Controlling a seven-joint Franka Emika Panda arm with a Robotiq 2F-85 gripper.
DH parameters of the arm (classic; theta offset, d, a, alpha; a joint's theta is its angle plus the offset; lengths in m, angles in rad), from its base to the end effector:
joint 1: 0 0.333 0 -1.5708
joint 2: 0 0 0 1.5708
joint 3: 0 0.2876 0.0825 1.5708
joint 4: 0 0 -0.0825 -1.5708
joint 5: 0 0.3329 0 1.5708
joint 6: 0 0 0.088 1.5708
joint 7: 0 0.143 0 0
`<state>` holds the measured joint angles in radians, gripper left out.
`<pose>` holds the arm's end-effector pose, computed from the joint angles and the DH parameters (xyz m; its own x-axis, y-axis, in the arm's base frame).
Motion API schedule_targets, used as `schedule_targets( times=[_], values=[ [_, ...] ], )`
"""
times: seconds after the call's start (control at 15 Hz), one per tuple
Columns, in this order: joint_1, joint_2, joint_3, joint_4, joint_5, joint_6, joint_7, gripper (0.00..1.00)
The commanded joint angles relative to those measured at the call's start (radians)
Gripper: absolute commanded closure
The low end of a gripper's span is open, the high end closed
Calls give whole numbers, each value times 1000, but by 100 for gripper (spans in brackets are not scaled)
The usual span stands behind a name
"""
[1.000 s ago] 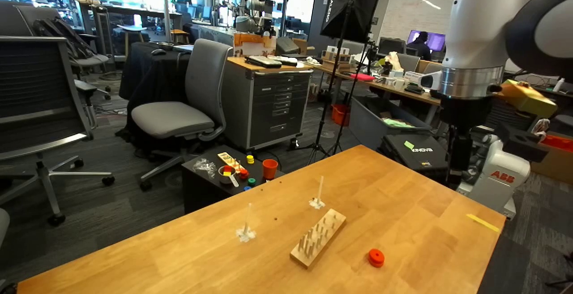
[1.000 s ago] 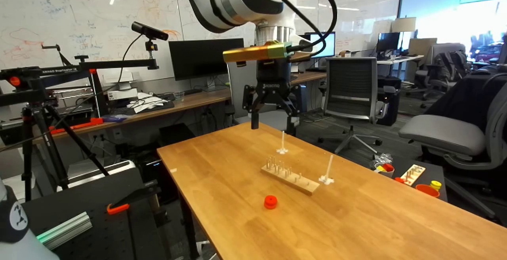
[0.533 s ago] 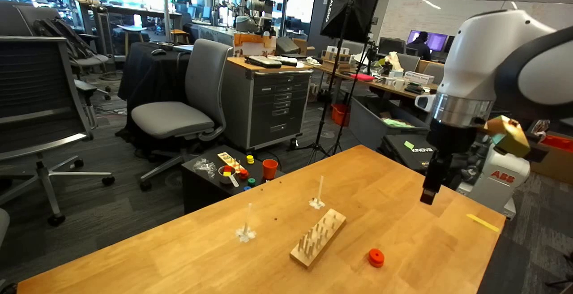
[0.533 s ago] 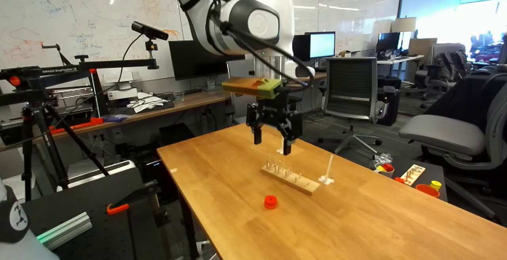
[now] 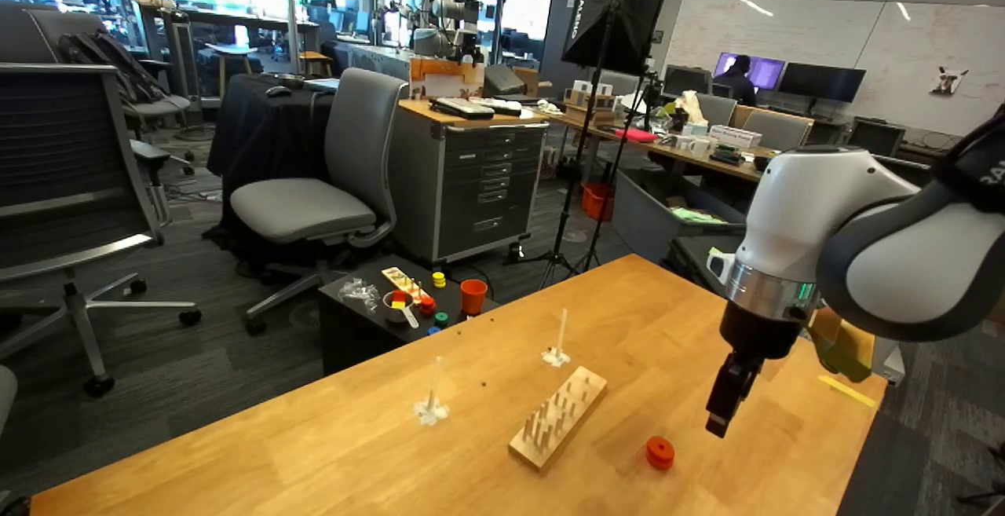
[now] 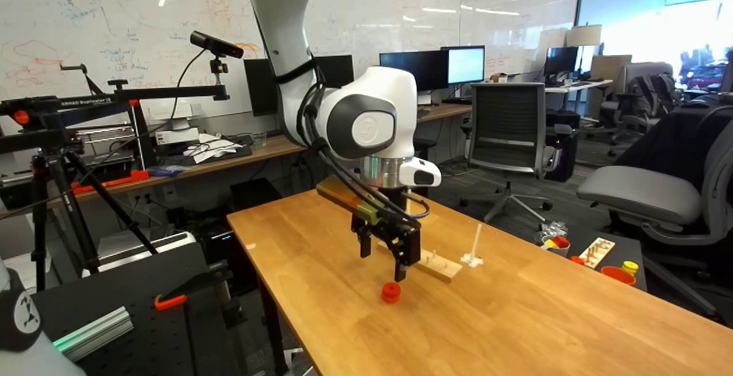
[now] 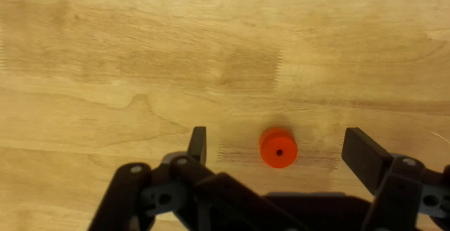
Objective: Place an orange disk on the wooden base
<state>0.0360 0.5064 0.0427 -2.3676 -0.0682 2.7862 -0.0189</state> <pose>0.4526 0.0404 0.0953 0.9838 0.1571 -0.0865 0.1573 -0.9875 -0.0043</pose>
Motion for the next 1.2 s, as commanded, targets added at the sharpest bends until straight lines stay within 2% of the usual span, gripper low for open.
schedule_targets(
  times=[0.0,0.47,1.13],
  values=[
    [19,94,4,61,35,70,46,0],
    [34,226,5,176,65,105,85,0],
    [45,310,17,261,65,92,88,0]
  ],
)
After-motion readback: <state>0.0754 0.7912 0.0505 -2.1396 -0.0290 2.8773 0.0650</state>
